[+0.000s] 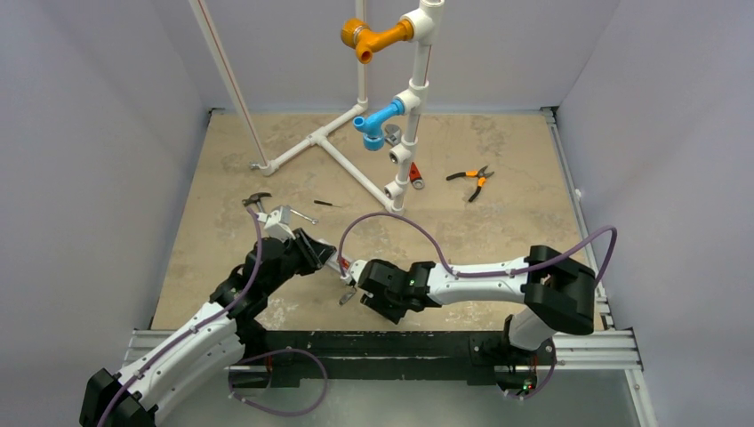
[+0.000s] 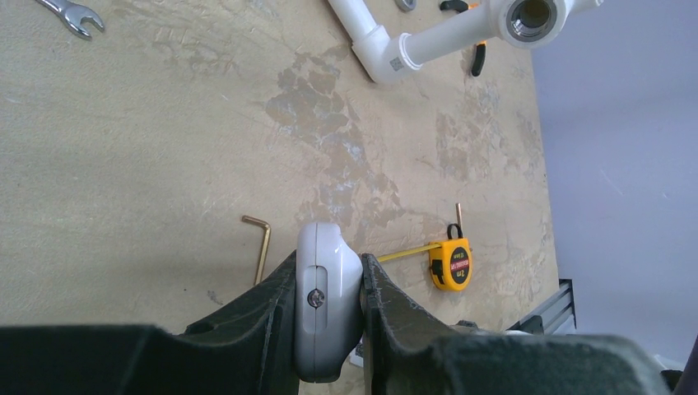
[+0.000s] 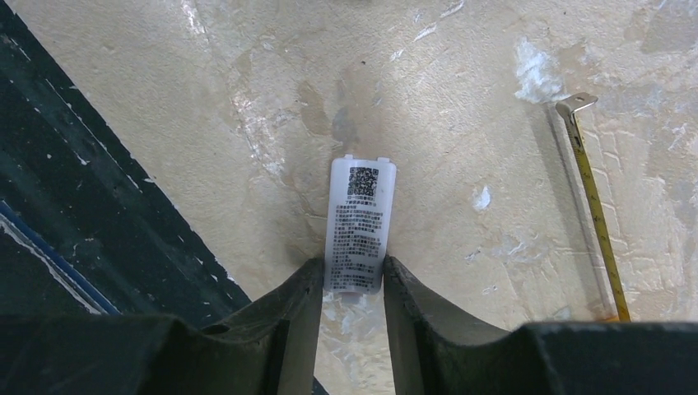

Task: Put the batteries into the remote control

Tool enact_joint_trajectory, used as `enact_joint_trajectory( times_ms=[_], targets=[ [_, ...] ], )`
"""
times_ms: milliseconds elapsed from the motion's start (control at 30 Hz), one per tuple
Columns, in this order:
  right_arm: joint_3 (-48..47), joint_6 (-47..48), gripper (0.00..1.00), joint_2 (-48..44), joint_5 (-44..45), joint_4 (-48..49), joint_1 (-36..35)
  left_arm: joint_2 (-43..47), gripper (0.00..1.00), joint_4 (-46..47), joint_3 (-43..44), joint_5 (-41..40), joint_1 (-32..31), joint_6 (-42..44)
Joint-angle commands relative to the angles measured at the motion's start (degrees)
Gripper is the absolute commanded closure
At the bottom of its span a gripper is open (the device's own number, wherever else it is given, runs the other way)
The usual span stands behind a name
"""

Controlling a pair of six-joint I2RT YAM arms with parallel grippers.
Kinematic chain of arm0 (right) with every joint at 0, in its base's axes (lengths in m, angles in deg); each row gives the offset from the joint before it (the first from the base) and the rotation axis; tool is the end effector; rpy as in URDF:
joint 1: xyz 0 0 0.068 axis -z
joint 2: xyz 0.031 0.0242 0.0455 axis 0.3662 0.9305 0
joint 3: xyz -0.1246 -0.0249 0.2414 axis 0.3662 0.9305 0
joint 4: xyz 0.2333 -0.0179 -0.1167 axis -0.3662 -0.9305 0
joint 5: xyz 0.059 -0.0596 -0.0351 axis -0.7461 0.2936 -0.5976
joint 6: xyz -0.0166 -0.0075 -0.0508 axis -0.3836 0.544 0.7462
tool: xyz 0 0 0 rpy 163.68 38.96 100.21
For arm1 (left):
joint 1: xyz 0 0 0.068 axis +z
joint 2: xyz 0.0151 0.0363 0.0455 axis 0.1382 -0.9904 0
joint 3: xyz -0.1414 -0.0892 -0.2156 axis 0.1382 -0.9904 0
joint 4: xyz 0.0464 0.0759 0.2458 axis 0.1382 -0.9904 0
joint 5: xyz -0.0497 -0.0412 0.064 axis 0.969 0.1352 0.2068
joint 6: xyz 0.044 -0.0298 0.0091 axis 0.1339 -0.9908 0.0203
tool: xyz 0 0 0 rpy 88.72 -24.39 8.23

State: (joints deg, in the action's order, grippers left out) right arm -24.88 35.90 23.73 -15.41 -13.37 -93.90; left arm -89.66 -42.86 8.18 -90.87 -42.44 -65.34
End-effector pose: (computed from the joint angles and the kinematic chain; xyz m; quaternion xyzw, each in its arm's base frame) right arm 0.0914 0.2759 0.1657 -0.5004 0.8379 0.0997 0.1938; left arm 0.1294 -0.0875 0.2034 -0.1426 0.8186 -0.3734 0.4124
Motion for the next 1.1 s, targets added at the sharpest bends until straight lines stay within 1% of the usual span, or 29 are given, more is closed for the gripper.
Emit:
enact_joint_trajectory(
  times_ms=[0, 67, 167, 300, 433, 567, 700, 833, 933, 967, 1033, 1067],
  targets=[
    [-0.31, -2.75, 0.69, 2.52, 0.52, -0.91, -0.15, 0.14, 1.00, 3.35, 2.06, 0.48, 0.25, 0.50],
    [-0.40, -3.86, 0.70, 2.82, 0.64, -0.87, -0.17, -0.12, 1.00, 5.23, 2.04, 0.64, 0.24, 0.50],
    [0.00, -5.17, 0.71, 2.89, 1.23, 0.38, -0.26, -0.49, 1.00, 5.56, 2.17, 0.83, 0.30, 0.67],
    [0.12, -5.79, 0.78, 2.82, 1.87, 1.88, -0.26, -0.72, 1.00, 5.29, 2.74, 0.92, 0.29, 1.09],
    [0.42, -5.17, 0.81, 1.33, 2.19, 2.58, -0.26, -0.92, 1.00, 5.78, 2.79, 1.03, 0.29, 0.97],
    [1.34, -4.51, 0.83, -2.40, 2.66, 3.30, -0.26, -1.45, 1.00, 6.93, 2.61, 1.19, 0.25, 0.64],
    [1.62, -4.66, 0.83, -6.19, 1.66, 1.77, -0.31, -1.90, 1.00, 7.84, 2.61, 1.51, 0.35, 0.57],
    [0.78, -4.22, 0.84, -10.75, 4.60, -2.21, -0.18, -1.93, 1.00, 9.31, 2.15, 1.80, 0.41, -0.75],
    [0.76, -3.23, 0.85, -15.06, 5.45, -3.26, -0.20, -1.82, 1.00, 10.69, 1.48, 1.80, 0.50, -1.61],
    [0.72, -2.87, 0.85, -16.46, 5.80, -3.42, -0.18, -1.82, 1.00, 11.34, 1.32, 3.05, 0.56, -1.87],
    [0.46, -1.83, 0.84, -19.08, 5.98, -3.64, -0.17, -1.99, 1.00, 13.34, 0.72, 4.05, 0.51, -2.46],
    [0.02, -1.03, 0.82, -20.25, 5.79, -3.92, -0.17, -2.00, 1.00, 15.13, 0.04, 4.73, 0.52, -2.87]
  ],
)
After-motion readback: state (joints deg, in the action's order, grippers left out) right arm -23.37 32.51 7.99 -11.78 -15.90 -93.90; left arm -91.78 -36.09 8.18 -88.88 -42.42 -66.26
